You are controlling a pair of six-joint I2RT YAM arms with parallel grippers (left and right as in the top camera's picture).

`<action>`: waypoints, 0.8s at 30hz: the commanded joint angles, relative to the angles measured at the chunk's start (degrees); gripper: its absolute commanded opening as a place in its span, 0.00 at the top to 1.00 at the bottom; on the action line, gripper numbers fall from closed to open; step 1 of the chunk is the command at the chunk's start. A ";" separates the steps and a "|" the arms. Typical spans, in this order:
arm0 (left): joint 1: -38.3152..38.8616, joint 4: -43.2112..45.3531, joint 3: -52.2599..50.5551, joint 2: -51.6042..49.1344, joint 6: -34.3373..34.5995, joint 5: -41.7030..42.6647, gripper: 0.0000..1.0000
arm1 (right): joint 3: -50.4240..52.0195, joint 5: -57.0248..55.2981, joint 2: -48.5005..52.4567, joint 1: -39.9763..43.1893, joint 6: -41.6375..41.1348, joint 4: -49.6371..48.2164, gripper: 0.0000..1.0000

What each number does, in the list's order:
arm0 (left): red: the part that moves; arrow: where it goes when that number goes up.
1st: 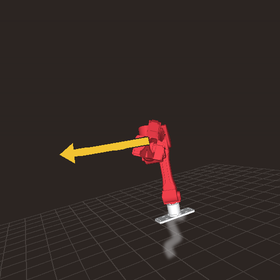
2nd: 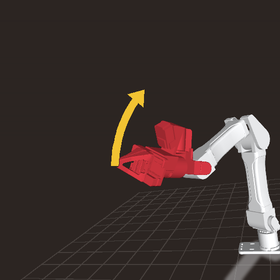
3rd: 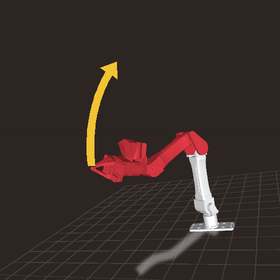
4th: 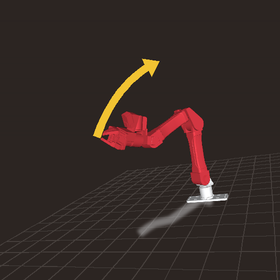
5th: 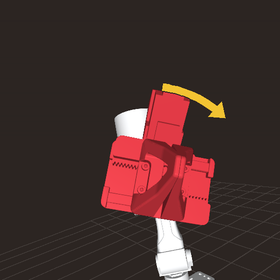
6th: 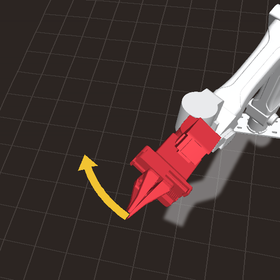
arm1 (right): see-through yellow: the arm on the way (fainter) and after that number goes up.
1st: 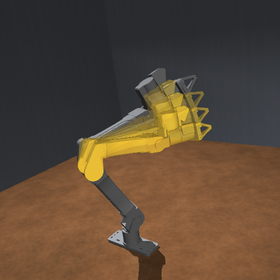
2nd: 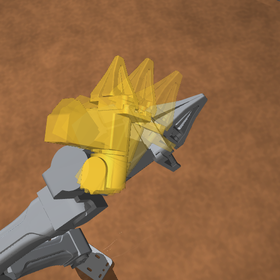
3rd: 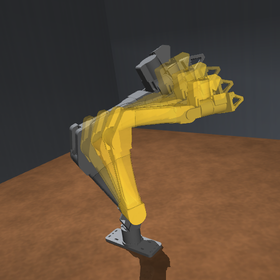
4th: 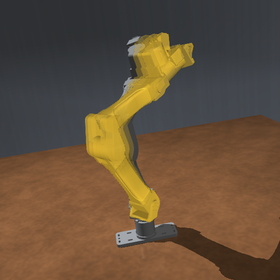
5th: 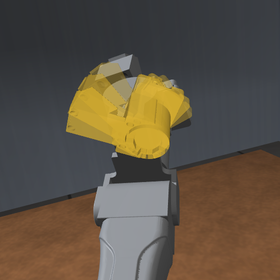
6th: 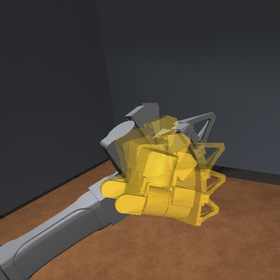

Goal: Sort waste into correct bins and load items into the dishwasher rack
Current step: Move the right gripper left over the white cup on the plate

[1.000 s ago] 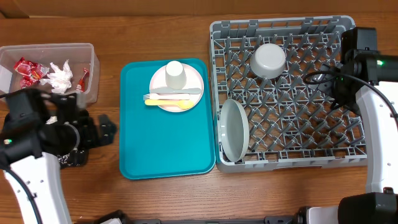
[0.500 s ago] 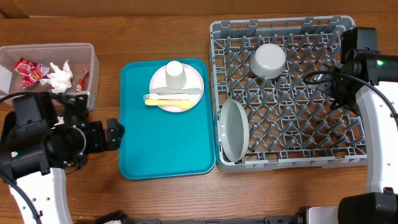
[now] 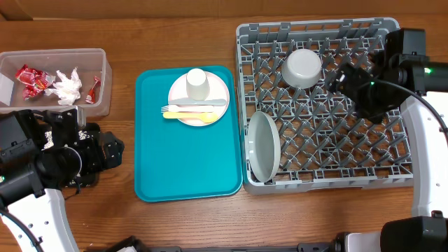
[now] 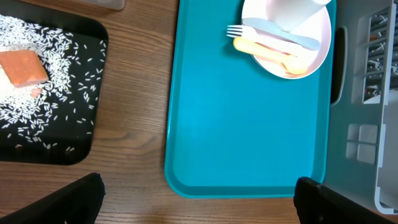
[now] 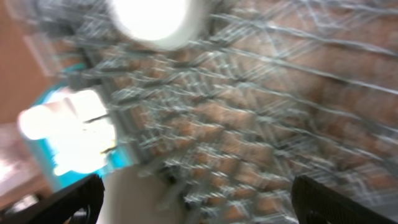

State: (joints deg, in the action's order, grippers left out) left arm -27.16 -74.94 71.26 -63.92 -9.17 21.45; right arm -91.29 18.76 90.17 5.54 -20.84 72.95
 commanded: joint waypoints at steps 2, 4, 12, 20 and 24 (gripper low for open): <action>-0.42 0.24 -0.42 -0.85 -0.46 0.59 0.00 | -1.55 20.15 -0.26 -0.11 8.02 -3.02 0.00; -0.42 0.22 -0.42 -0.94 -0.46 0.59 0.00 | -3.10 21.00 -0.35 -0.96 8.94 -3.50 0.00; -0.42 0.24 -0.42 -0.96 -0.46 0.59 0.00 | -16.37 3.82 -0.79 -15.21 8.90 -3.19 0.00; -0.42 0.24 -0.42 -0.96 -0.46 0.59 0.00 | -18.29 -12.66 0.85 -35.65 8.33 -12.35 0.00; -0.42 0.24 -0.42 -0.96 -0.46 0.59 0.00 | -18.29 -13.70 5.03 -39.82 5.86 -17.94 0.00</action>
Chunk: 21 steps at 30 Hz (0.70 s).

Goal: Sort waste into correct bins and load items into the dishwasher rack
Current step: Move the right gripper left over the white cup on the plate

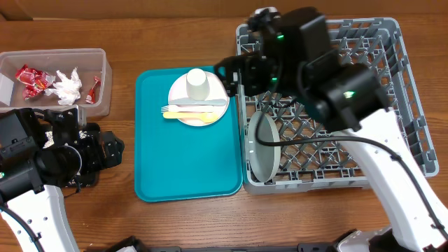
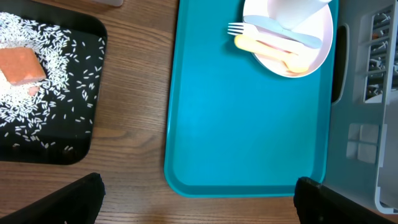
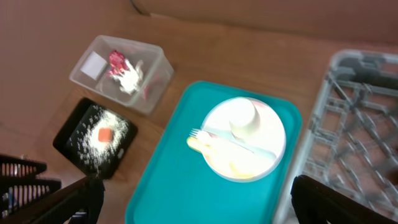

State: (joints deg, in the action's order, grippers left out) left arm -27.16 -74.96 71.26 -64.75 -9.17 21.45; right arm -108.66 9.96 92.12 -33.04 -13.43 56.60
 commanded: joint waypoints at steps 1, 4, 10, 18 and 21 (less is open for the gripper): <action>-0.42 0.26 -0.42 -0.13 -0.46 0.59 0.00 | -0.92 -4.79 4.39 -1.70 -1.62 -2.60 0.00; -0.42 0.26 -0.42 -0.13 -0.46 0.59 0.00 | -0.92 -4.85 8.72 -2.78 -1.57 -4.66 0.00; -0.42 0.26 -0.42 -0.13 -0.46 0.59 0.00 | -0.92 -7.41 17.35 -5.20 -1.60 -6.51 0.00; -0.42 0.26 -0.42 -0.13 -0.46 0.59 0.00 | -0.92 -8.39 26.01 -6.12 -1.60 -11.96 0.00; -0.42 0.26 -0.42 -0.13 -0.46 0.59 0.00 | -0.90 -9.99 28.55 -6.14 -1.64 -14.82 0.00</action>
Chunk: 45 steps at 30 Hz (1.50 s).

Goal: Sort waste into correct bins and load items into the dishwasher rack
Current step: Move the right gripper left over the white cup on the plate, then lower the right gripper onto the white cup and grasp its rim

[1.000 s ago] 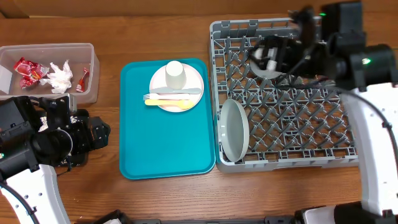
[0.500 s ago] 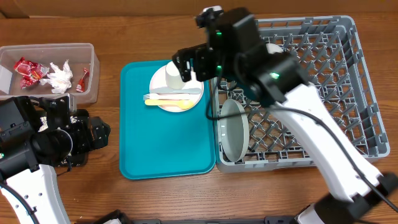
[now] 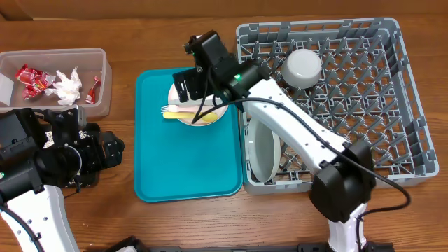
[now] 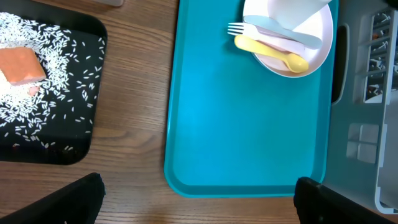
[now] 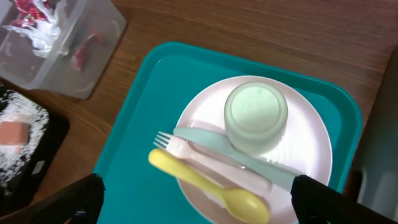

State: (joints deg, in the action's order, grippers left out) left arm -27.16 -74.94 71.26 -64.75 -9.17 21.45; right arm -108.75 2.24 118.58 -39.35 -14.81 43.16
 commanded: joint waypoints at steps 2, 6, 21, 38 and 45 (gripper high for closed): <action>-0.42 0.24 -0.42 -0.13 -0.46 0.59 0.00 | -0.81 -4.42 3.26 0.20 -0.28 -2.62 0.00; -0.42 0.24 -0.42 -0.13 -0.46 0.59 0.00 | -0.81 -10.67 5.70 0.20 -0.42 -4.66 0.00; -0.42 0.24 -0.42 -0.13 -0.46 0.59 0.00 | -0.81 -12.87 12.72 0.20 -0.02 -12.96 0.00; -0.42 0.24 -0.42 -0.13 -0.46 0.59 0.00 | 1.81 -12.66 13.68 0.20 -0.22 -15.61 0.04; -0.42 0.24 -0.42 -0.13 -0.46 0.59 0.00 | 1.81 -11.67 15.02 0.20 -0.42 -15.72 0.09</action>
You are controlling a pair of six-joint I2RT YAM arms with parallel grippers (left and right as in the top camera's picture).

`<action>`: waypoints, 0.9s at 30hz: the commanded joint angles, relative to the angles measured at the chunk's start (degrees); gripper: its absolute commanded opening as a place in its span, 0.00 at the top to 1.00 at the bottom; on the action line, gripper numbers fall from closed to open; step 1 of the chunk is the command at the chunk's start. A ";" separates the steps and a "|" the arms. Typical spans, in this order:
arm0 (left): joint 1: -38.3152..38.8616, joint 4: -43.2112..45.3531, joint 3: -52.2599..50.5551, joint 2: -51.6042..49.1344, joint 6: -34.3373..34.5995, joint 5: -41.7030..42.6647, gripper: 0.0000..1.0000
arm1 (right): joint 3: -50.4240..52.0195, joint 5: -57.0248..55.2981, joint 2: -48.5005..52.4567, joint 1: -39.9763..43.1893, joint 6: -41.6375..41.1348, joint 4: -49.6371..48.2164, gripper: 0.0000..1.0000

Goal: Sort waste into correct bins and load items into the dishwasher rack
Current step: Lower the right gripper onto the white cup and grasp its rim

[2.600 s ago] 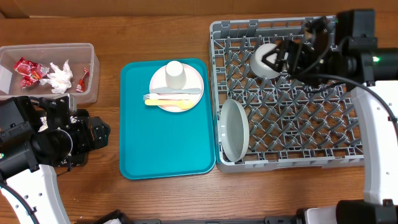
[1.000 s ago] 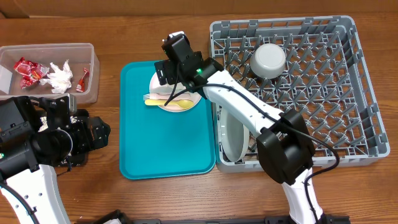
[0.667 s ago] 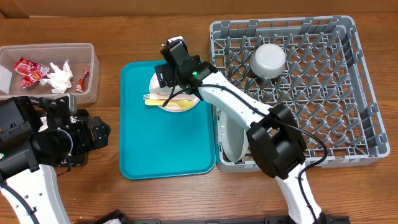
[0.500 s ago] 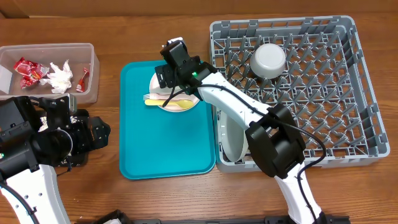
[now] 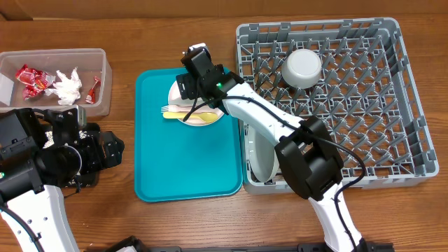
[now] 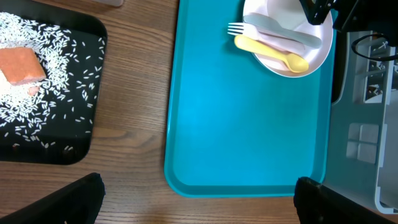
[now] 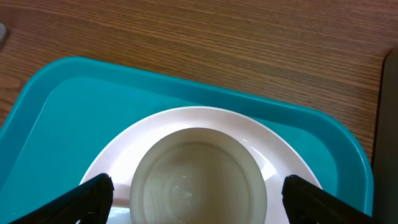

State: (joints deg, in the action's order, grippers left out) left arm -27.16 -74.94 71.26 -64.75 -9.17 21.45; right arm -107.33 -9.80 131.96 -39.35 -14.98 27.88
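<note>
A white cup (image 7: 199, 177) stands upright on a white plate (image 7: 292, 165) at the far end of the teal tray (image 5: 185, 164). My right gripper (image 7: 198, 186) is low over the cup, open, with one finger on each side of it and a small gap at both. In front of the cup on the plate lie a fork (image 6: 239, 29), a pale blue knife (image 6: 283, 34) and a yellow spoon (image 6: 270, 54). The grey dishwasher rack (image 5: 350, 112) holds an upturned bowl (image 5: 302, 66) and a dish standing on edge (image 5: 262, 150). My left gripper (image 6: 199, 183) hangs open near the tray's front left corner, holding nothing.
A clear bin (image 5: 56, 80) with red wrappers and crumpled paper stands at the far left. A black tray (image 6: 43, 93) with scattered rice and an orange piece lies in front of it. The right arm stretches from the rack across to the plate.
My right gripper has come down from well above the plate to just over the cup, its open fingers now on either side of it. The left arm, the tray and the rack are unchanged.
My right gripper was first over the far right of the rack. Then it was above the rack's left side, looking at the tray. Then it hung over the plate, and now it straddles the cup. My left arm stayed put throughout.
</note>
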 commanded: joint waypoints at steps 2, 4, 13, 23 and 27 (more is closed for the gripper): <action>-0.42 0.24 -0.42 -0.13 -0.46 0.59 0.00 | 0.39 0.90 1.97 0.20 -0.24 -0.42 0.09; -0.42 0.24 -0.42 -0.13 -0.46 0.59 0.00 | 0.39 0.87 2.23 0.13 -0.24 -0.46 0.08; -0.42 0.22 -0.42 -0.13 -0.46 0.59 0.00 | 0.39 0.85 2.75 0.09 -0.24 -0.83 0.17; -0.42 0.22 -0.42 -0.13 -0.46 0.59 0.00 | 0.39 0.83 2.75 0.09 -0.24 -0.90 0.34; -0.42 0.24 -0.42 -0.13 -0.46 0.59 0.00 | 0.33 0.83 2.75 0.09 -0.24 -0.90 0.39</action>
State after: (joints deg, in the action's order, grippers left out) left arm -27.16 -74.94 71.26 -64.75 -9.17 21.47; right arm -107.13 -9.21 133.91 -39.38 -14.96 27.16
